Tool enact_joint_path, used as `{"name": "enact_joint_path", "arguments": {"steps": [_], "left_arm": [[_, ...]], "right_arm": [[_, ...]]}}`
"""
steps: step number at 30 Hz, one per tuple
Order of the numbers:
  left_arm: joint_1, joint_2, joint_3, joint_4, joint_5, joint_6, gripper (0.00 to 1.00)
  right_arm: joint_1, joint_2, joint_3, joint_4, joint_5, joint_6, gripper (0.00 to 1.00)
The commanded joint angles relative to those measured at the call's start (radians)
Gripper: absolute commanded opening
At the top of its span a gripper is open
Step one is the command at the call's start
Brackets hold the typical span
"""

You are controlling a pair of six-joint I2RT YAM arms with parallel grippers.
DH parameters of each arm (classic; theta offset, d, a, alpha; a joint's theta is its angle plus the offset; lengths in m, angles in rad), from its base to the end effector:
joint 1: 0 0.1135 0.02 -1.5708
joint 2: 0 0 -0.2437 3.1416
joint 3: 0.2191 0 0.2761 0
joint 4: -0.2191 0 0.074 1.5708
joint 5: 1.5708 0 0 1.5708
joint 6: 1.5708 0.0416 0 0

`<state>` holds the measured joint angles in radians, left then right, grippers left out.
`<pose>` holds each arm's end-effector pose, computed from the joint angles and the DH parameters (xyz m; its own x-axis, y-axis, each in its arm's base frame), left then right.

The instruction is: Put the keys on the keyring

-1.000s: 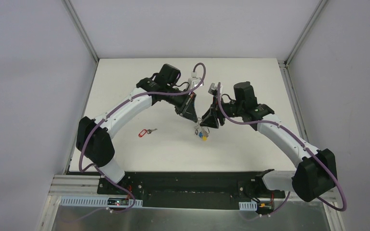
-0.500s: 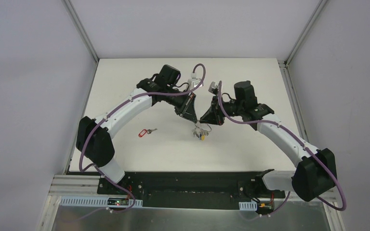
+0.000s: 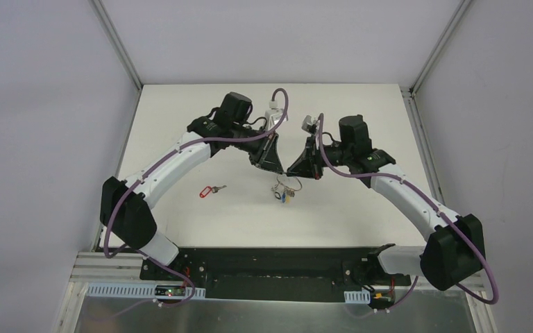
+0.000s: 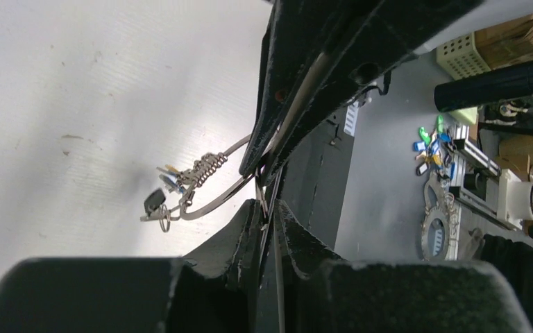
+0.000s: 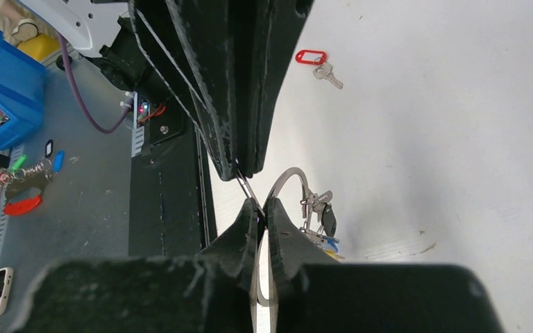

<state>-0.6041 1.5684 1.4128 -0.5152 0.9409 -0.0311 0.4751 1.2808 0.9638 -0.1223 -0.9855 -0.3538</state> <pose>0.2872 -0.2390 0.3135 -0.5379 0.3490 -0.7673 0.8392 0.1362 -0.5264 0.2624 0.1739 0.2788 -0.0348 -0.2331 -0.9718 -0.9974 0.0697 0.0190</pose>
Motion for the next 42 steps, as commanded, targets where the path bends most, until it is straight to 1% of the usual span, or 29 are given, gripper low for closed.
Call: {"name": "enact_joint_path", "arguments": {"steps": [1,4,7,11,14,19,23,29,34,40,42], "left_arm": [[0.023,-0.090,-0.026,0.141,0.059,-0.039,0.17],[0.035,-0.109,-0.056,0.186,0.044,-0.074,0.27],[0.049,-0.130,-0.099,0.263,0.038,-0.120,0.34],[0.052,-0.164,-0.155,0.315,0.019,-0.130,0.45],[0.051,-0.175,-0.196,0.374,-0.020,-0.161,0.50],[0.038,-0.171,-0.228,0.445,-0.069,-0.228,0.53],[0.033,-0.165,-0.233,0.466,-0.099,-0.252,0.51],[0.026,-0.149,-0.218,0.457,-0.101,-0.257,0.39],[0.017,-0.137,-0.214,0.459,-0.102,-0.260,0.33],[0.012,-0.120,-0.190,0.468,-0.102,-0.273,0.29],[0.011,-0.119,-0.189,0.472,-0.101,-0.274,0.26]], "right_arm": [[-0.015,-0.020,-0.010,0.086,-0.070,0.099,0.00],[-0.034,-0.022,-0.028,0.132,-0.083,0.148,0.00],[-0.056,-0.022,-0.046,0.200,-0.101,0.216,0.00],[-0.079,-0.012,-0.046,0.246,-0.111,0.281,0.00],[-0.086,-0.002,-0.058,0.318,-0.118,0.361,0.00],[-0.091,0.014,-0.087,0.416,-0.087,0.489,0.00],[-0.097,0.032,-0.093,0.447,-0.087,0.529,0.00],[-0.110,0.036,-0.101,0.479,-0.089,0.560,0.00],[-0.114,0.032,-0.107,0.483,-0.089,0.565,0.00],[-0.115,0.039,-0.108,0.483,-0.091,0.559,0.00],[-0.115,0.039,-0.111,0.483,-0.090,0.556,0.00]]}}
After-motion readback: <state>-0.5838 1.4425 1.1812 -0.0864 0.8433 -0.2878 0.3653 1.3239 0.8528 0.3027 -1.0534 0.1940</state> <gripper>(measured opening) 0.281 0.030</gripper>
